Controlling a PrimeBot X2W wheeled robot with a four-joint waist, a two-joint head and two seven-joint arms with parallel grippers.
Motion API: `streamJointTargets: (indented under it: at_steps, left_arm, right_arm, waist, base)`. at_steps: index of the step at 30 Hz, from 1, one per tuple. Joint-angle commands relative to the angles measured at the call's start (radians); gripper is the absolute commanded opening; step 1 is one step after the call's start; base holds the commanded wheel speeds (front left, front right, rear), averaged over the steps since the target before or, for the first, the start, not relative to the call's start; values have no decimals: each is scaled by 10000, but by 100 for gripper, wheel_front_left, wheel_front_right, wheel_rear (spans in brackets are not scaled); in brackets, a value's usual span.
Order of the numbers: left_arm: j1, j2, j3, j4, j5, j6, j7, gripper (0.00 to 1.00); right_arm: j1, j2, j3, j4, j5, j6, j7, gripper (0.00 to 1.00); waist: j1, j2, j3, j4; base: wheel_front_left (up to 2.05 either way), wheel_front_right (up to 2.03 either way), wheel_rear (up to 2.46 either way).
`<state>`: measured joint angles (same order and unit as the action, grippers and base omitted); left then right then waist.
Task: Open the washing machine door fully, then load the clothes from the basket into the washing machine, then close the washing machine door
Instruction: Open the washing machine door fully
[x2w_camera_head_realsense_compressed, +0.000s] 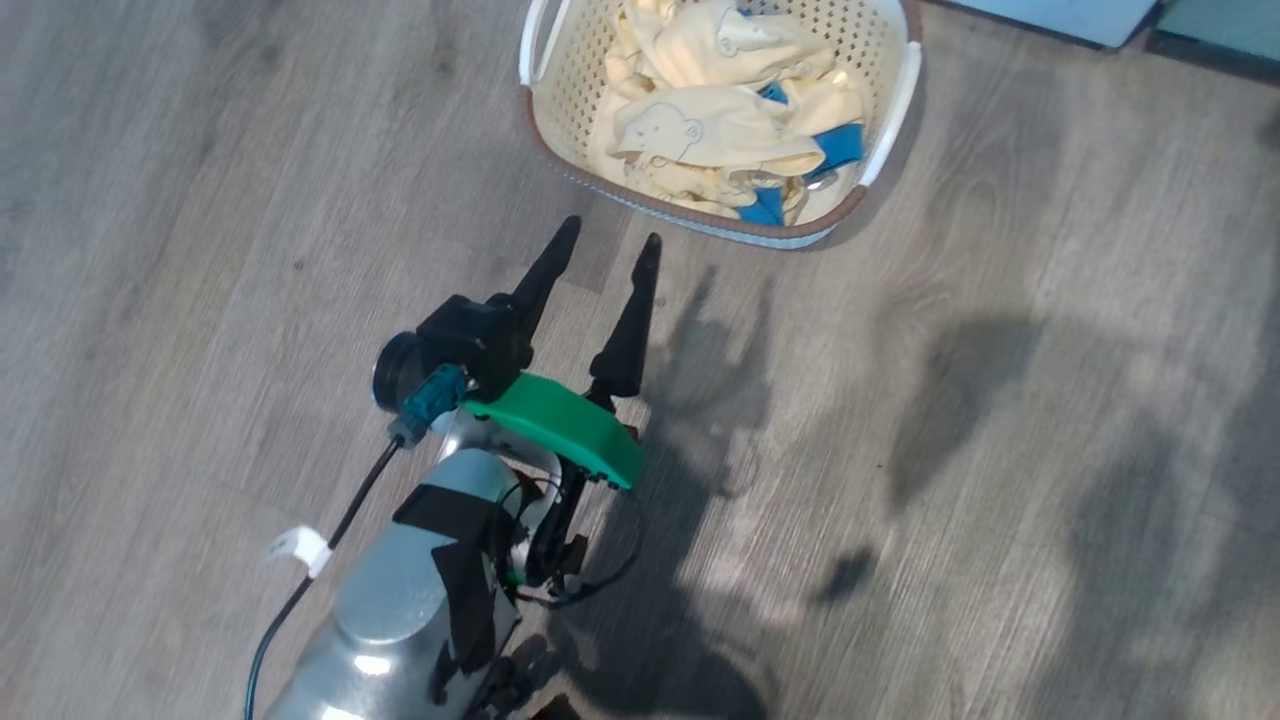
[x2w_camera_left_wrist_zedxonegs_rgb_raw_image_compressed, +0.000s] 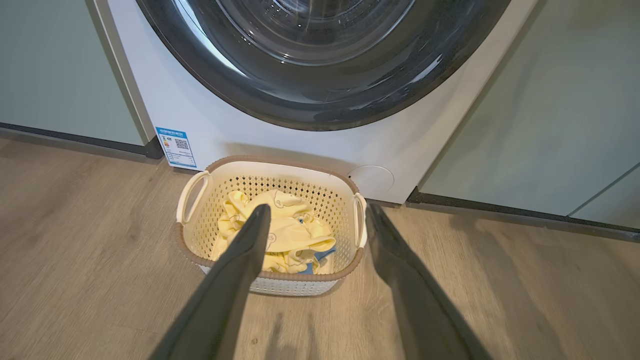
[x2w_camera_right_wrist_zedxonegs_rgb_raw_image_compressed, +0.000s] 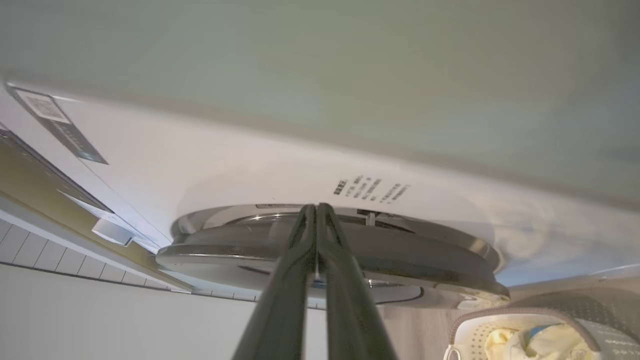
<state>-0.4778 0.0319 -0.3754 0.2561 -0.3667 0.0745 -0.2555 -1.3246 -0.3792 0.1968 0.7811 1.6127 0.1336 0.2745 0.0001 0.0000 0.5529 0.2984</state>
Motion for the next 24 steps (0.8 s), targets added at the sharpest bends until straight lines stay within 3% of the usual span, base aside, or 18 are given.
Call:
streamJointTargets:
  at_steps: [1, 11, 24]
  left_arm:
    - [-177, 183, 198, -351, -86, 82, -63, 100]
    - [-368, 183, -174, -482, -366, 212, -63, 100]
    - [-522, 183, -474, -728, -606, 405, -63, 100]
  right_arm:
    - [-515, 351, 104, -1, -114, -29, 145, 0]
    - [-1782, 873, 442, 1453, -216, -29, 796, 0]
    - [-2912, 941, 793, 2267, -525, -29, 1439, 0]
  waist:
    - [-1, 0, 96, 100]
    - [-1, 0, 436, 533]
    - [-1, 0, 1021, 847]
  base:
    - [0, 0, 0]
    - [0, 0, 0]
    - [0, 0, 0]
